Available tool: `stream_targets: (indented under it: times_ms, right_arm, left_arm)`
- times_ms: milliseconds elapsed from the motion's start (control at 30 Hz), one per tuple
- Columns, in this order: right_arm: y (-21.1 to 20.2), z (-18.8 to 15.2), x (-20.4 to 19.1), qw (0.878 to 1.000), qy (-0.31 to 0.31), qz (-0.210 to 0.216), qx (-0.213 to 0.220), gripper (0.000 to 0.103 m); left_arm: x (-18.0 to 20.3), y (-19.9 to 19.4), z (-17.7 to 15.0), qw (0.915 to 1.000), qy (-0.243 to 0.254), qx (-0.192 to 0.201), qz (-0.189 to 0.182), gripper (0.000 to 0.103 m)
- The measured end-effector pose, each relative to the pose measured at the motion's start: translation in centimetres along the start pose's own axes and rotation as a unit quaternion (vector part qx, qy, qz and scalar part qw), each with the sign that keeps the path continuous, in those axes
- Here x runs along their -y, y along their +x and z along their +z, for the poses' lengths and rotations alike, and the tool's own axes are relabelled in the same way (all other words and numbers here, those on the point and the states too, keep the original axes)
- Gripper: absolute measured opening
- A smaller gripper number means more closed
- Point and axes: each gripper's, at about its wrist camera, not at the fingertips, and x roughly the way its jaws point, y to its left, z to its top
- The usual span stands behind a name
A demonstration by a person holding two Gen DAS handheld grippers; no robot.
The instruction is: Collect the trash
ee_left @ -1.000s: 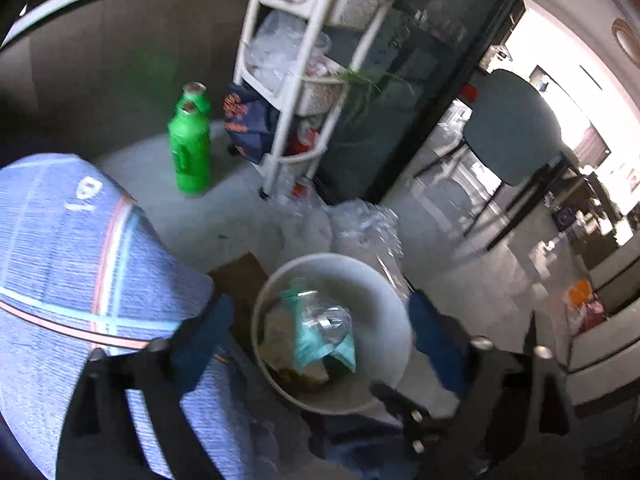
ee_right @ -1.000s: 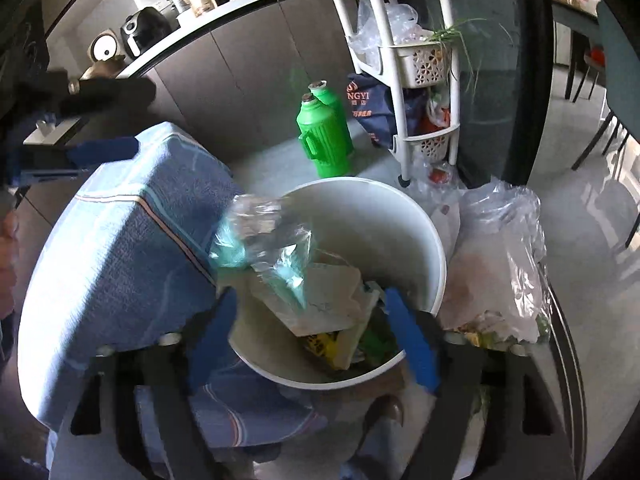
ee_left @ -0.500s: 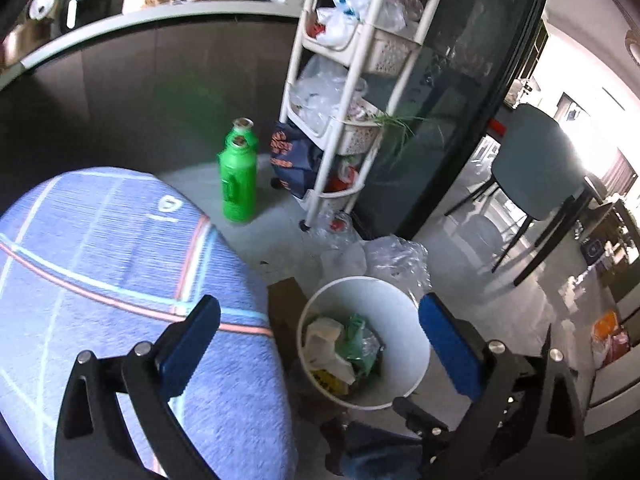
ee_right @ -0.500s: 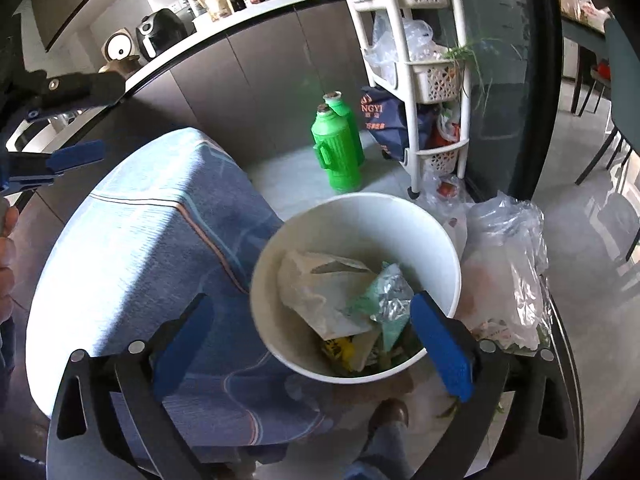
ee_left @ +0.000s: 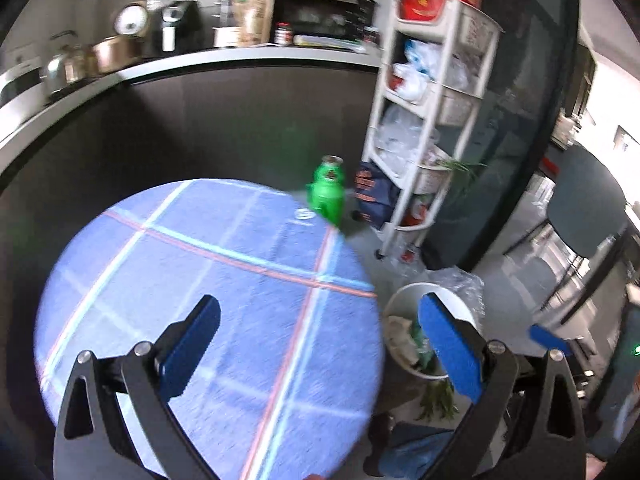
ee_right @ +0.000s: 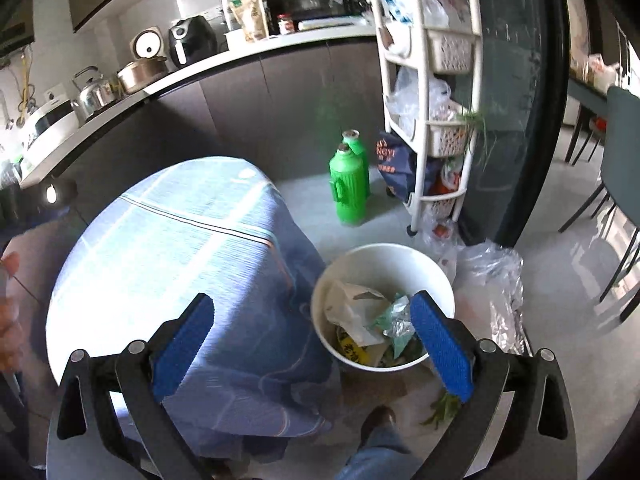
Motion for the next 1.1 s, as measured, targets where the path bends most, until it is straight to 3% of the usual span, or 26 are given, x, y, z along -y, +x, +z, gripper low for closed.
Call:
stream_targets:
  times_ms: [233, 600, 867, 1100]
  right_arm:
    - [-4.1, 0.8, -5.7, 1.0, -0.028, -0.003, 0.011, 0.095]
    - [-6.8, 1.8, -12.0, 0.997, -0.064, -0.013, 0.035, 0.095]
    - [-8.1, 3.3, -15.4, 0.993, -0.094, -0.037, 0.06, 0.095]
    - [-7.7, 4.1, -16.4, 0.992, -0.106, -0.042, 0.057, 0.095]
  left_arm:
    - [-3.7, -4.4, -2.1, 0.9971, -0.017, -0.003, 0.074, 0.099]
    - [-9.5, -9.8, -4.1, 0.9892, -0.04, 0.013, 0.141, 0.099]
    - [-10.9, -11.2, -4.0, 0.9878, -0.047, 0.021, 0.147, 0.099]
    - [-11.2, -10.9, -3.4, 0.9883, -0.05, 0.018, 0.143, 0.099]
